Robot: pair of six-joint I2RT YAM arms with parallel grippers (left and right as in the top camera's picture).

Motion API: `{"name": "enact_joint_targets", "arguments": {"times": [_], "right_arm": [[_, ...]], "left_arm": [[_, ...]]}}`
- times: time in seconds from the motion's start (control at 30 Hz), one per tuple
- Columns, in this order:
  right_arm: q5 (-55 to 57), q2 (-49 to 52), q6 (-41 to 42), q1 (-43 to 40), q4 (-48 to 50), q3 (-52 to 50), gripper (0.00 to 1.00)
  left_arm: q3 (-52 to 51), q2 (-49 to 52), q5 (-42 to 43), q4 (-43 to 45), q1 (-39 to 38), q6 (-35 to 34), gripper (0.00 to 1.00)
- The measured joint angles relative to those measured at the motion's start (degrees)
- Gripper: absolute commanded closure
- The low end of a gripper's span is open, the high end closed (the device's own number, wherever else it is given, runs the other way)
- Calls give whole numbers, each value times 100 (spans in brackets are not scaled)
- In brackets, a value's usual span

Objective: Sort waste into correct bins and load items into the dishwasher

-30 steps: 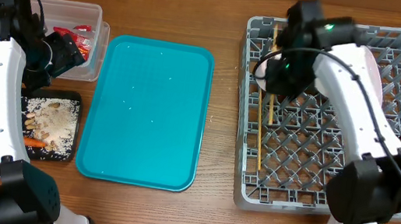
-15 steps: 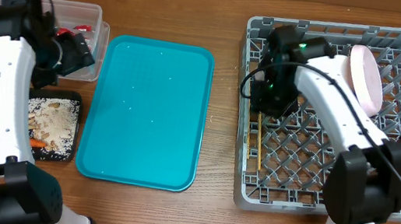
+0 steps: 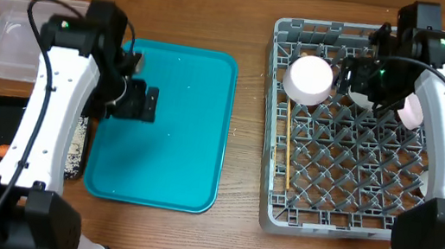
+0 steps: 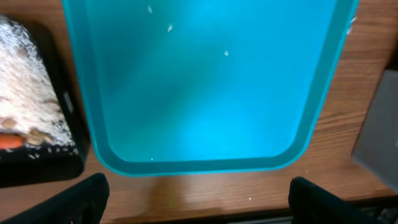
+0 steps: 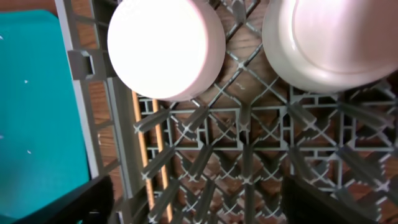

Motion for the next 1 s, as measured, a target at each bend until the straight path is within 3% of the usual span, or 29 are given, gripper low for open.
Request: {"name": "enact_joint_targets", "arguments": {"times": [0.1,0.27,0.3,0.53,0.7,1.0], "right_arm": [[2,-538,-26,2,525,-570,0],[37,-1980,-31,2,1478,-1917,0],[59,-2312,-28,2,1637,-2227,0],[564,-4389,-15,0,2024,-3919,0],[673,-4903,-15,2,1886,-4024,0],[730,-4660,-13,2,1878,-4024,0]], "left_arm": [[-929,-636,-20,730,52,-9,5],[-2277,-2514,-92,1799,160,-44,6],[-2435,-2879,-111,1836,162,-46,0],[-3283,-5073,-317,2328,162,-273,0],[-3300,-5390,-343,2380,162,-304,0],[-3324,-5344,-385,2376,162,-306,0]]}}
